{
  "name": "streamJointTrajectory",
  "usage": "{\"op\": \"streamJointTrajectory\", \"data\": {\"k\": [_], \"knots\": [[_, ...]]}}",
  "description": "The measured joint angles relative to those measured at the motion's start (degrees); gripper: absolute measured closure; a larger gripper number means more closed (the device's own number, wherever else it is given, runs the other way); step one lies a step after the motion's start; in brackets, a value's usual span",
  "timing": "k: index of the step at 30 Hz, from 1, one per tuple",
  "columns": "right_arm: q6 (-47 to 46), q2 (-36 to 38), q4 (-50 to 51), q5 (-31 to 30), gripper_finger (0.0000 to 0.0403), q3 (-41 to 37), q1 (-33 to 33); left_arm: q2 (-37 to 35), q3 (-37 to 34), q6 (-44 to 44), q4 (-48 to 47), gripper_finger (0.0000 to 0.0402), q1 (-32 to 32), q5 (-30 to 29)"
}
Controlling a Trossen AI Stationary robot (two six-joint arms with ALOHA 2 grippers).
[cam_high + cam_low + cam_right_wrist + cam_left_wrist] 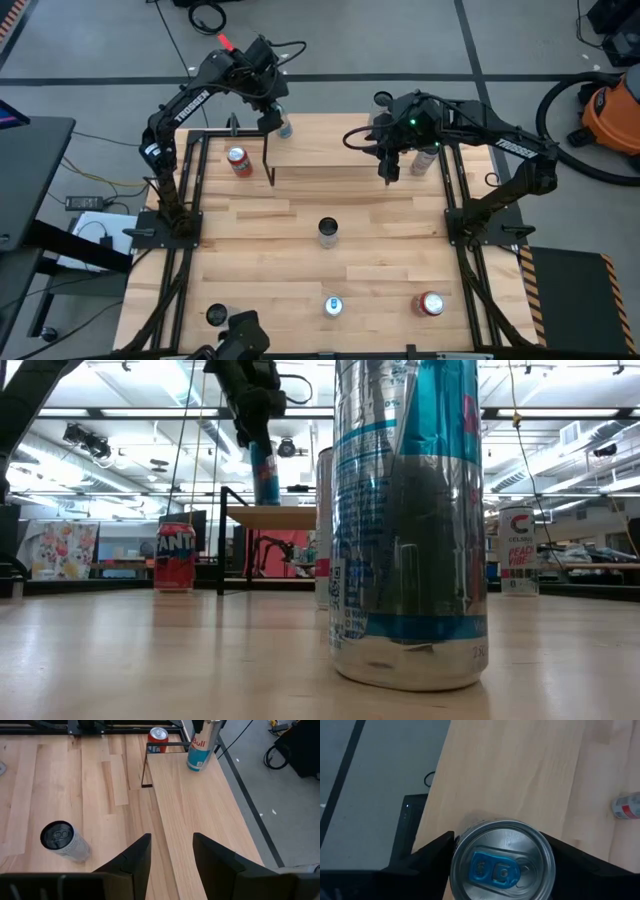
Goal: Place canned beverage on shelf
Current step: Put the top blue soda can on the shelf
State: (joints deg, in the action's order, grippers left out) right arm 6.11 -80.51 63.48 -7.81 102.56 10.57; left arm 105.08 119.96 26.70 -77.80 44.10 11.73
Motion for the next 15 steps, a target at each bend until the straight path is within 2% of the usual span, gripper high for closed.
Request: {"op": "streamJointTrajectory", "data": {"k": [5, 15], "knots": [[0.0, 0.0, 0.0, 0.0, 0.0248, 0.0, 0.0, 0.0, 0.0, 0.0, 0.1, 0.0117, 0.1, -0.1], [-0.1, 0.0, 0.0, 0.2, 0.0248, 0.0, 0.0, 0.0, 0.1, 0.0, 0.4, 0.0114, 0.4, -0.3]]}}
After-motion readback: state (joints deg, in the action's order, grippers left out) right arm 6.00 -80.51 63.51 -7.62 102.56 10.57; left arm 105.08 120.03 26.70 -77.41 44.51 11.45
